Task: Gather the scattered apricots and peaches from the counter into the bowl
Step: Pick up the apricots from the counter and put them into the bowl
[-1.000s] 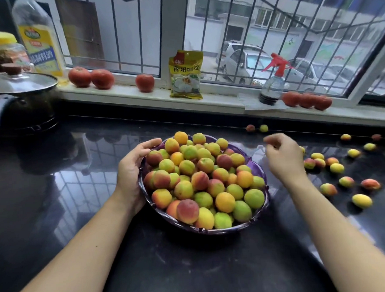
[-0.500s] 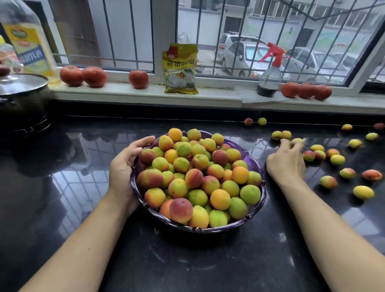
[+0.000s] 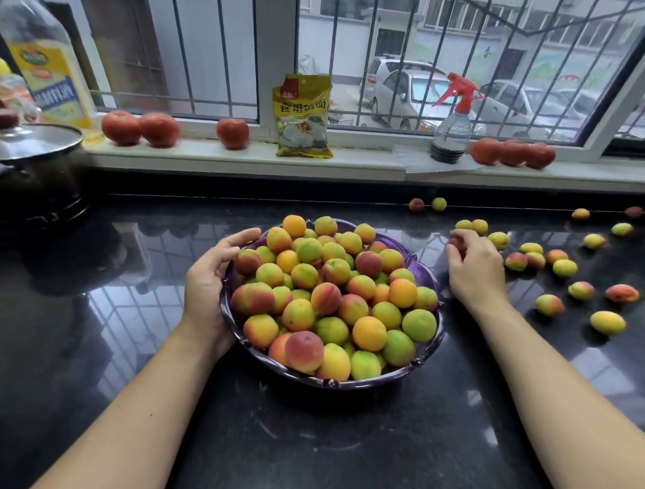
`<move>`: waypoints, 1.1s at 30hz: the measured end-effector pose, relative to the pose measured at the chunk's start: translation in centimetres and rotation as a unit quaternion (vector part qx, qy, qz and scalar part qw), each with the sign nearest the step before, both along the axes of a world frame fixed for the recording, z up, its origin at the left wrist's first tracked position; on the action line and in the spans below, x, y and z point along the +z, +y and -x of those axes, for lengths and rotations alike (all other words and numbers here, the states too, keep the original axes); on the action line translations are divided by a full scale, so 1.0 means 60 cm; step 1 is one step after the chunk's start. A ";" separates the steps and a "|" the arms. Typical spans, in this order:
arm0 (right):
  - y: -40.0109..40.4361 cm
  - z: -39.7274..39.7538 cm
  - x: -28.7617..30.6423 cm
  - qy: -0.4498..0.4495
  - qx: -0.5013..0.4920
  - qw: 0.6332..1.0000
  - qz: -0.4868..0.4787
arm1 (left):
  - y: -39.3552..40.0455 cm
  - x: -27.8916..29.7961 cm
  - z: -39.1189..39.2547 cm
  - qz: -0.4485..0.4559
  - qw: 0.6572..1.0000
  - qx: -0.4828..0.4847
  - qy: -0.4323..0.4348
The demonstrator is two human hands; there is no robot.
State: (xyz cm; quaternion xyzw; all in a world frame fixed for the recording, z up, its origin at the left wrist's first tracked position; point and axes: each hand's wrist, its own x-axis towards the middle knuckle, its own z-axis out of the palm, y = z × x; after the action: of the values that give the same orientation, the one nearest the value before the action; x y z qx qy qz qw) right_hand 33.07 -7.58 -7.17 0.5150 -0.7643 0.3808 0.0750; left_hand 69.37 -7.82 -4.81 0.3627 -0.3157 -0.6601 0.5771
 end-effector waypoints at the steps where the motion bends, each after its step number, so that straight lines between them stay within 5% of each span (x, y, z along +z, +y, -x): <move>1: 0.007 -0.005 0.010 -0.007 0.023 0.999 0.031 | 0.001 0.001 0.000 0.001 1.000 -0.001 -0.002; 5: 0.056 -0.045 0.092 -0.045 0.128 0.980 0.143 | 0.003 0.003 -0.001 -0.002 1.000 -0.002 0.004; 8: 0.122 -0.094 0.147 -0.116 0.249 0.958 0.087 | 0.006 0.006 -0.001 0.002 1.000 -0.003 -0.004; 13: 0.239 -0.172 0.164 -0.108 0.374 0.921 -0.028 | 0.011 0.007 0.000 0.009 1.000 -0.007 -0.003; 22: 0.261 -0.264 0.084 0.097 0.304 0.947 0.028 | 0.009 0.005 0.000 0.007 1.000 -0.004 0.010; 33: 0.285 -0.275 0.027 0.050 0.272 0.956 0.101 | 0.010 0.006 -0.001 -0.013 0.999 -0.018 0.035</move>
State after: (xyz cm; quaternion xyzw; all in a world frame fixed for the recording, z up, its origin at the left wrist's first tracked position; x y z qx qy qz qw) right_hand 49.55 9.50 -5.58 0.7116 -0.5481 0.4358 0.0578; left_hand 69.41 -7.24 -4.46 0.3410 -0.2928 -0.6871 0.5709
